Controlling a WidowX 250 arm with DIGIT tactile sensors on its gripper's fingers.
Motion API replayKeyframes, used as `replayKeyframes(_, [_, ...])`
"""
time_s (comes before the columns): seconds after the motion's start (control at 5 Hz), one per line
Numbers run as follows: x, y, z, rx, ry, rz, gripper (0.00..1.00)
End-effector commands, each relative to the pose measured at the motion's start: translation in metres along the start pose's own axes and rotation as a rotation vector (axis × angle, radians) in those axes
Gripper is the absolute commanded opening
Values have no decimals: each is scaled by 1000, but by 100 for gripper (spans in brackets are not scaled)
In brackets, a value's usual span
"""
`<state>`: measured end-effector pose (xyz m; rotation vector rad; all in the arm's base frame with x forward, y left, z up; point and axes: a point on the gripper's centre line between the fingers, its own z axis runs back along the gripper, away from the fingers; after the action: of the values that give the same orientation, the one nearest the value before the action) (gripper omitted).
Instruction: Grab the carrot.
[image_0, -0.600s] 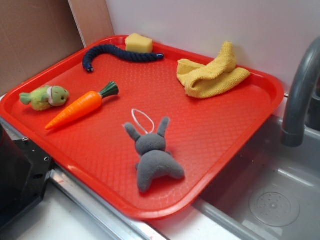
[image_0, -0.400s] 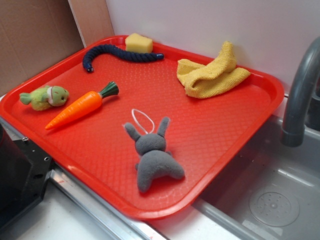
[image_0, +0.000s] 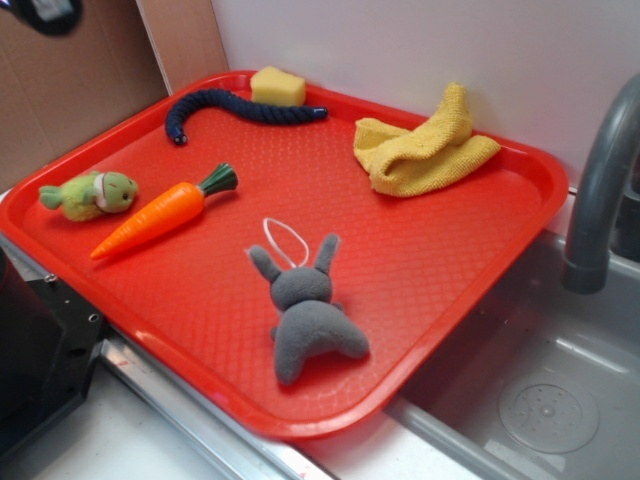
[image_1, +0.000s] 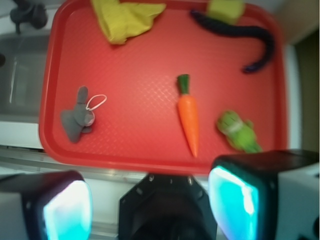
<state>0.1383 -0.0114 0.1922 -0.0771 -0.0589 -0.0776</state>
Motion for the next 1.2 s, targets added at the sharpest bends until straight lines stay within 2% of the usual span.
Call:
replayKeyframes(0.0, [26,29,-68,84,-25,-80,100])
replayKeyframes(0.2, [26,49,-102,226,75,-128,100])
replayKeyframes(0.4, [21,66,-123,197,91,-116,100])
replayKeyframes(0.6, [-9,63,-145,121,61,-79,100])
replayKeyframes(0.8, [-18,46,-172,83,90,-112,100])
replayKeyframes(1.0, [-14,37,-186,75,115,-101,0])
